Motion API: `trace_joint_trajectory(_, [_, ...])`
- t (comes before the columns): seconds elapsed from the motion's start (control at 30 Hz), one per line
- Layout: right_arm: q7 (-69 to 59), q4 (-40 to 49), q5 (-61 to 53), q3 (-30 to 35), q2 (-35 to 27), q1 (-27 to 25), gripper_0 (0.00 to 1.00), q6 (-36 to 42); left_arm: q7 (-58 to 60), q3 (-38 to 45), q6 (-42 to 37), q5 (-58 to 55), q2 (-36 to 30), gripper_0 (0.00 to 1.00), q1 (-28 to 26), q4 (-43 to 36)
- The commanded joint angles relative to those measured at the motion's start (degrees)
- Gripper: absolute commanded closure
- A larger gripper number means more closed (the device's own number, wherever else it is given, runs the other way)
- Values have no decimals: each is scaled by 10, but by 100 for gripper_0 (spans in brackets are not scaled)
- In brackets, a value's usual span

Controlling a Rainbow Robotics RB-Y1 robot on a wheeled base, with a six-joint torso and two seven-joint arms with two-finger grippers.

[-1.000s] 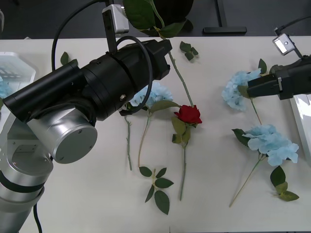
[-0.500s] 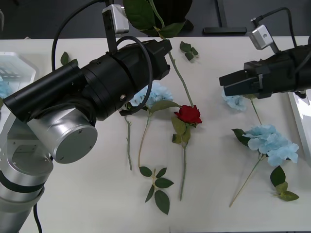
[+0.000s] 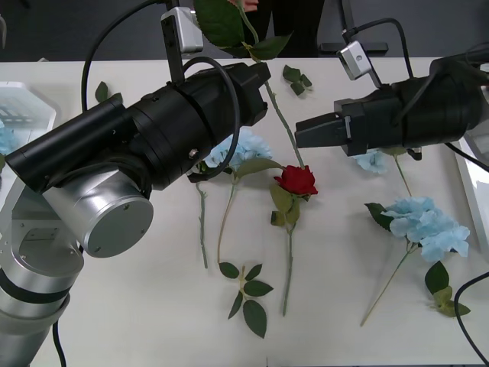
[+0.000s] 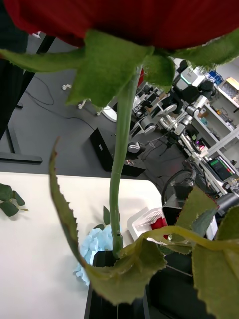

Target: Place the red flowers into the right box and the blue flowers into the left box. If a person shows an open palm, hand one flower to the person first, then continue sorting.

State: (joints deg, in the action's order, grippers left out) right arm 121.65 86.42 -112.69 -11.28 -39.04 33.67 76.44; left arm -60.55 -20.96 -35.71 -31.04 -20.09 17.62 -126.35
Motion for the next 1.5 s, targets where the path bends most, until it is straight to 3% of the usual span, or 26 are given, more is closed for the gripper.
trace_joint_trajectory(0.03, [-27,27,10,-15,5,23,60,-8,-13,-12,10,5,0,100,23,-7])
trace_joint_trajectory(0.17, [-38,27,10,-16,6,23,93,-10,-13,-12,10,5,0,100,23,-7])
trace_joint_trajectory(0.23, [-43,27,11,-18,5,23,100,-11,-13,-12,10,5,0,100,23,-7])
trace_joint_trajectory(0.77, [-62,28,11,-18,5,23,100,-14,-13,-12,10,5,0,100,23,-7])
trace_joint_trajectory(0.8, [-63,28,11,-18,5,23,100,-15,-13,-12,10,5,0,76,23,-7])
trace_joint_trajectory(0.83, [-63,28,11,-17,5,23,100,-15,-13,-12,10,5,0,39,23,-7])
trace_joint_trajectory(0.87, [-63,28,10,-18,5,23,100,-16,-13,-12,10,5,0,8,23,-7])
trace_joint_trajectory(0.9, [-64,29,10,-18,6,22,100,-16,-13,-12,10,5,0,0,23,-7])
trace_joint_trajectory(1.5, [-70,31,9,-17,5,22,100,-24,-13,-12,10,5,0,0,23,-7])
